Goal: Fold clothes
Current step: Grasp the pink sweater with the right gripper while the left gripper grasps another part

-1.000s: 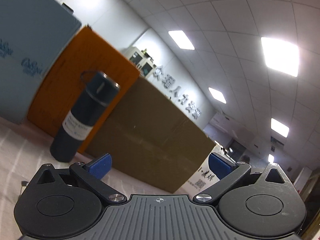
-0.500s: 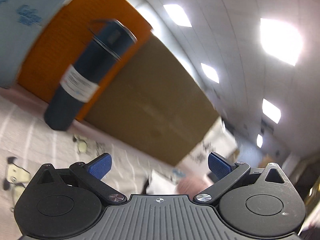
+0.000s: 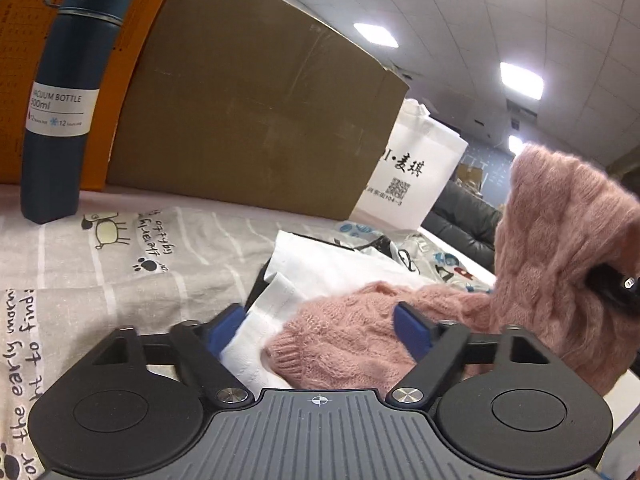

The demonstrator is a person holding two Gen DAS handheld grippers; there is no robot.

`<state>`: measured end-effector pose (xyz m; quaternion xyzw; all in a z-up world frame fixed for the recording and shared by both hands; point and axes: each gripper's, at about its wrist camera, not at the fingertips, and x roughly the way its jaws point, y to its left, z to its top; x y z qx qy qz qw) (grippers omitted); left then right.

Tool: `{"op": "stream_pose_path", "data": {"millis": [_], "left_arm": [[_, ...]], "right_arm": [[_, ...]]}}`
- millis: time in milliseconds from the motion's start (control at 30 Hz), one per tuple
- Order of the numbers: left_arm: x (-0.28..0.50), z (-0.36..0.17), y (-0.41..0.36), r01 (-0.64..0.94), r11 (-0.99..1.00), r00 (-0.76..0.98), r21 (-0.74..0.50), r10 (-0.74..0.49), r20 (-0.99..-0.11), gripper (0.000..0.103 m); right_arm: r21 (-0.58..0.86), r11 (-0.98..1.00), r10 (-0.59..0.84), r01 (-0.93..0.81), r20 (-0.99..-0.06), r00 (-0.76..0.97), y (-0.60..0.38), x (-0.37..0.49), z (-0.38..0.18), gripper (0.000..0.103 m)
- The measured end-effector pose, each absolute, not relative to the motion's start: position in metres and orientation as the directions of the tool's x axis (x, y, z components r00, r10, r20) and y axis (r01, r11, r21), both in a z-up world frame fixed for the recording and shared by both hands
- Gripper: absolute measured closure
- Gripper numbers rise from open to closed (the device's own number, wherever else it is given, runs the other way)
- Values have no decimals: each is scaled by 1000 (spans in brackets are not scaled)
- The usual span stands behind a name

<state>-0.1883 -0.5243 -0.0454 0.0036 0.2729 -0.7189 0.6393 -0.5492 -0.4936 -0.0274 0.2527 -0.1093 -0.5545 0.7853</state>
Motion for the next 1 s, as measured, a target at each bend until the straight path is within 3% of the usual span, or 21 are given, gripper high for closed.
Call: {"op": "stream_pose_path", "data": {"millis": [33,233,267,300,367,733,1000], "left_arm": [[-188,-46,-525,919,-37,-190,-393,-915,-356,58],[-189,-47,-522,914,-122,-266,-387,-900,-345,62],[-190,-48,-524,914,-131,-277,-384,-893,-355,75],[-189,-49,-525,913,-129,-279,-388,-890,-361,82],[-187,-48,-524,909,-128,-279,-396,-893,-352,87],[-171,0,-459,935,-145,-202,-325,-968,-149,88],[-129,-12,-414,934,-57,-155,-354,-955,-254,83]], "right_arm": [[524,257,-928,812,-101,358,-491,-550,-26,81],[493,255,-943,832,-64,328,-473,-545,-12,81],[495,256,-943,830,-60,327,-470,-544,-10,81],[494,257,-943,831,-58,326,-467,-543,-9,81],[488,259,-945,833,-52,324,-462,-539,-5,81],[444,398,-909,803,74,409,-407,-513,41,83],[450,514,-848,731,137,512,-377,-488,53,85]]}}
